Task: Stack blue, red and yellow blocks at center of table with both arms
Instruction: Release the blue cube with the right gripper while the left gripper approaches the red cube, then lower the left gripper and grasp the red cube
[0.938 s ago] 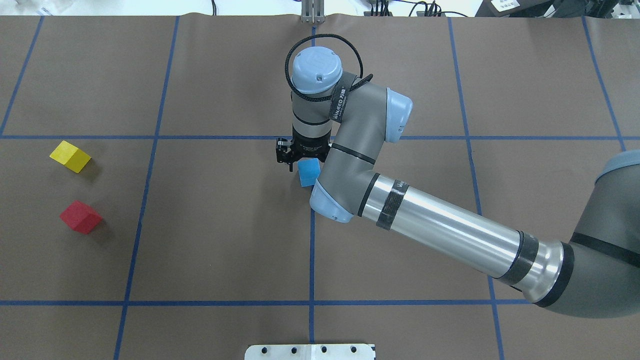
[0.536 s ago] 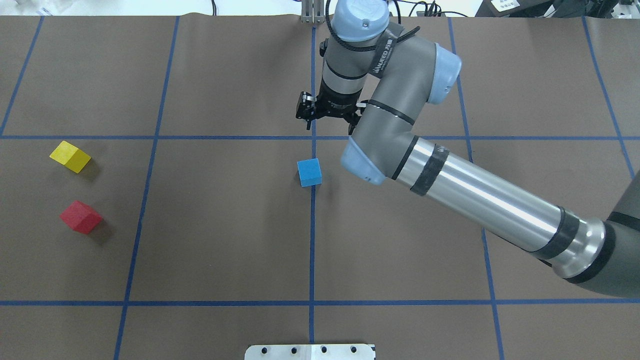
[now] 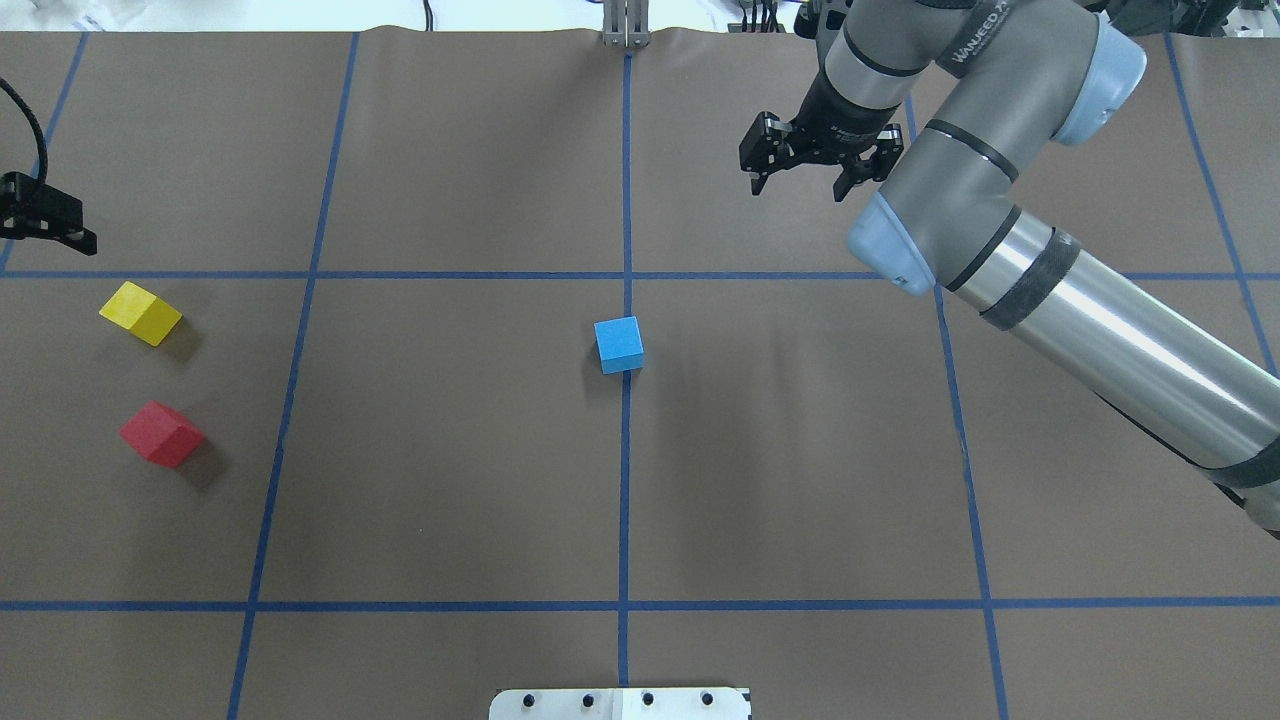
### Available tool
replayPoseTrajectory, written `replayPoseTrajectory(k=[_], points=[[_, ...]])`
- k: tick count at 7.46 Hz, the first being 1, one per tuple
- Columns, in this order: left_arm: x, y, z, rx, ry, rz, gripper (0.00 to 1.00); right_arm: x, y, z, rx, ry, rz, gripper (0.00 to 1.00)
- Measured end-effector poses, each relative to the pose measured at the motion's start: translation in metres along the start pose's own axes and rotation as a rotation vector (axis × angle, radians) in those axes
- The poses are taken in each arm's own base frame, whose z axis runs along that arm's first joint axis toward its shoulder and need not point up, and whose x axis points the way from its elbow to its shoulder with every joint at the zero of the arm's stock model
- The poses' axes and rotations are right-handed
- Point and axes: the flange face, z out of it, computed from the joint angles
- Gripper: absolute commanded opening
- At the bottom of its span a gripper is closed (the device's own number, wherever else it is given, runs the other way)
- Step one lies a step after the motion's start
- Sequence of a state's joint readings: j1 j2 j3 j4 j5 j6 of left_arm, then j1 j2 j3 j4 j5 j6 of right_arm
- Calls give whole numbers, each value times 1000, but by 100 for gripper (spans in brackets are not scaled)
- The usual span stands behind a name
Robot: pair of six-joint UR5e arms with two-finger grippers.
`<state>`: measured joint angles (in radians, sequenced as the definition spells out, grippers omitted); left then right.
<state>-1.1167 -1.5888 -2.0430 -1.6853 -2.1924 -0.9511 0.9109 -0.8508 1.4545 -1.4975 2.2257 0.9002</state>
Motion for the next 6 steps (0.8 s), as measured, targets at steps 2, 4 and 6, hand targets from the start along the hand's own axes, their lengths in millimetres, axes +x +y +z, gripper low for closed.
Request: replayPoseTrajectory(k=[2, 4, 6], points=[[-7, 50, 31, 54, -25, -131, 98, 22, -1, 5, -2, 15, -8, 100], [-13, 74, 53, 71, -59, -296, 98, 29, 1, 11, -4, 24, -8, 100], [-5, 96, 78, 97, -97, -395, 99, 31, 2, 13, -7, 27, -7, 100]])
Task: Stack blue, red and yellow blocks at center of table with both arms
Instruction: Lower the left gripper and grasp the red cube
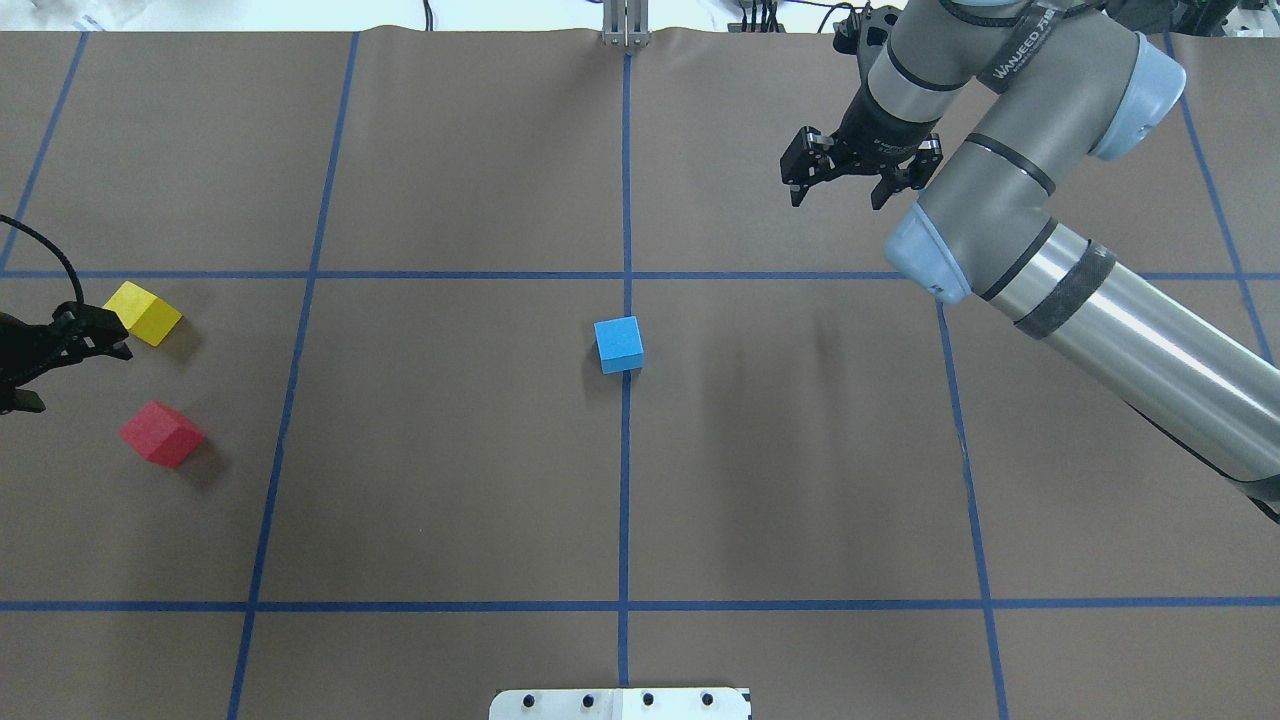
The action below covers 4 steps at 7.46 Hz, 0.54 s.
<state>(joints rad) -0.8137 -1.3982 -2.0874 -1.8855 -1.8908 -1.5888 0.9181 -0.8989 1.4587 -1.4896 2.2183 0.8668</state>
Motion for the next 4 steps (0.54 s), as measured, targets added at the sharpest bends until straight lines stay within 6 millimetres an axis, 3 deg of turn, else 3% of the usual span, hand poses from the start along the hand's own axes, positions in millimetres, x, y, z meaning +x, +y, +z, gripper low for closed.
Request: replayPoseTrajectory(k=[2, 4], points=[[4, 20, 25, 12, -33, -15, 99, 2, 0, 3, -2, 3, 2, 100], [9, 23, 45, 11, -52, -12, 99, 5, 0, 5, -4, 6, 4, 100]])
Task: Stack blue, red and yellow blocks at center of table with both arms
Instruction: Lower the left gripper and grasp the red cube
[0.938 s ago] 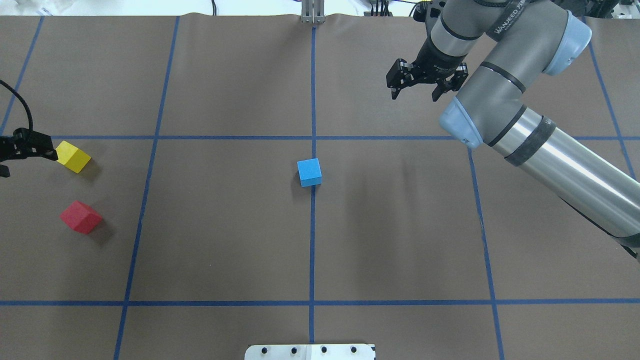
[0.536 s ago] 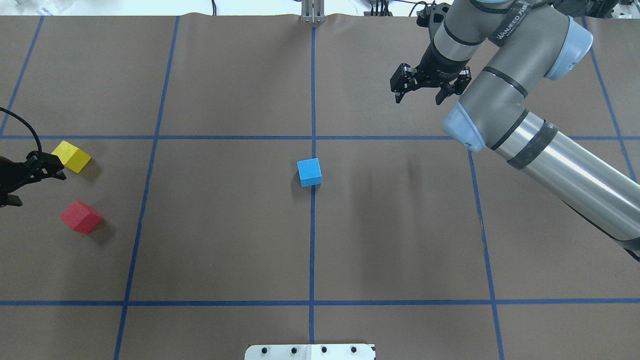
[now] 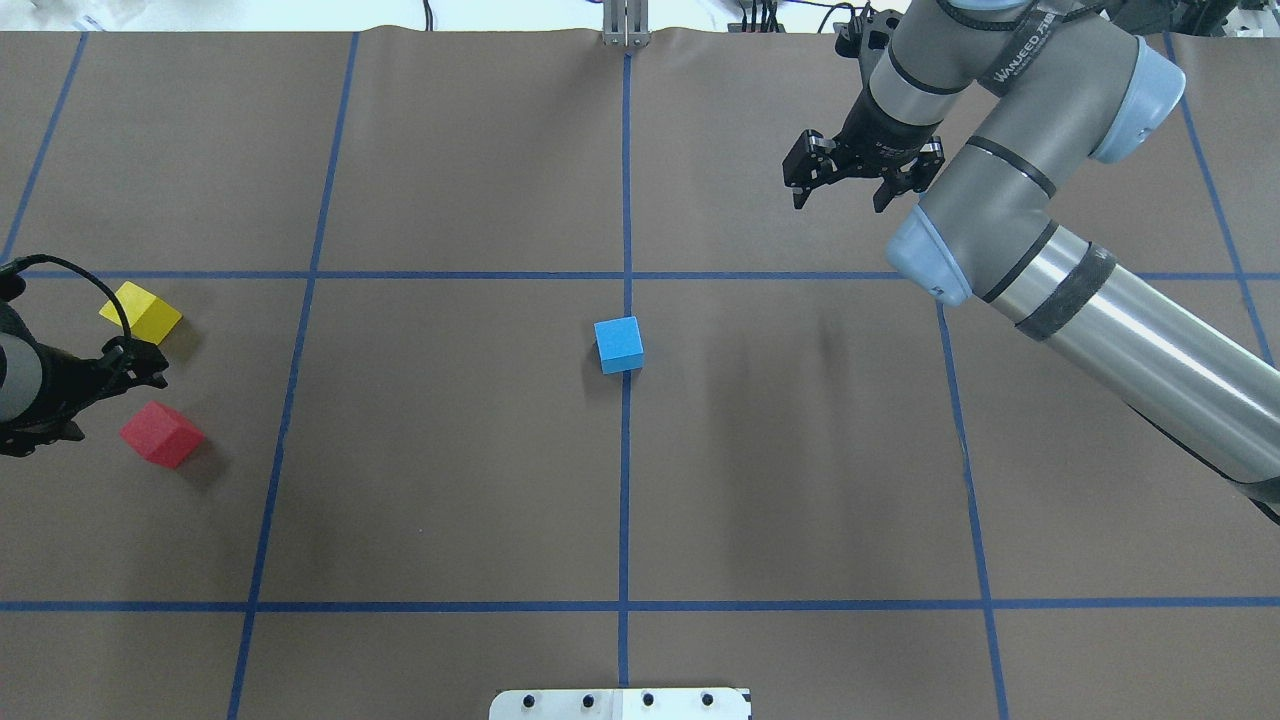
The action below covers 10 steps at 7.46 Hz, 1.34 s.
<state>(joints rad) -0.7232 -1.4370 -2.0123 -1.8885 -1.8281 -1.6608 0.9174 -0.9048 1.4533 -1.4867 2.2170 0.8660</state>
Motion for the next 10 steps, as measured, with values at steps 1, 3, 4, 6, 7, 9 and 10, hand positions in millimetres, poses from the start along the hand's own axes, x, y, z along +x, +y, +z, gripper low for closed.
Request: replayPoseTrajectory(k=[1, 3, 4, 6, 7, 9, 10], points=[[1, 1, 5, -2, -6, 3, 99, 1, 0, 1, -1, 2, 0, 100], [0, 6, 16, -10, -20, 13, 99, 3, 0, 2, -3, 4, -1, 100], [-2, 8, 25, -14, -26, 18, 99, 4, 0, 3, -4, 5, -1, 100], [-2, 11, 40, -20, -35, 27, 99, 5, 1, 5, -6, 7, 0, 100], [2, 12, 45, -23, -37, 31, 82, 5, 1, 5, -7, 7, 0, 100], [9, 14, 53, -27, -38, 37, 9, 7, 1, 6, -8, 8, 1, 100], [11, 14, 54, -26, -38, 39, 0, 7, 1, 7, -8, 9, 2, 100]])
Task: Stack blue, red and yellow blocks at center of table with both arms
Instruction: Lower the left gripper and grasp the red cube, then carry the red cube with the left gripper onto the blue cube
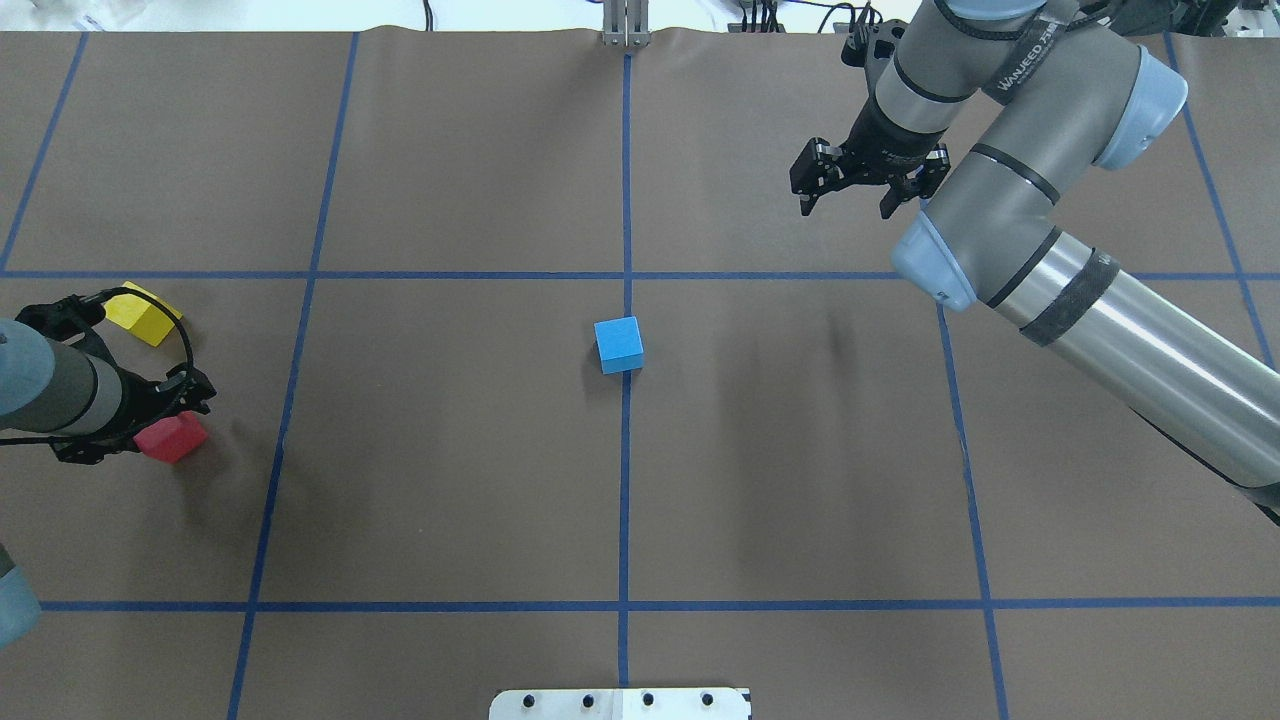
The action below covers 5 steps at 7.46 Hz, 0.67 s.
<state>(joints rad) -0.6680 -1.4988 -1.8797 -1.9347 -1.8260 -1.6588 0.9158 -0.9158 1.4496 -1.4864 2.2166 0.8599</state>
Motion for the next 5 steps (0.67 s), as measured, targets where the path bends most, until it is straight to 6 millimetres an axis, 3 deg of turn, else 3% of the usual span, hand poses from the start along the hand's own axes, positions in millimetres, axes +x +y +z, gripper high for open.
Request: replayPoseTrajectory(k=[2, 4, 5], points=[[3, 2, -7, -1, 15, 22, 0, 2, 0, 1, -1, 2, 0, 100], [15, 8, -45, 1, 58, 128, 0, 4, 0, 2, -2, 3, -7, 100], [31, 15, -71, 3, 56, 197, 0, 5, 0, 2, -2, 4, -11, 100]])
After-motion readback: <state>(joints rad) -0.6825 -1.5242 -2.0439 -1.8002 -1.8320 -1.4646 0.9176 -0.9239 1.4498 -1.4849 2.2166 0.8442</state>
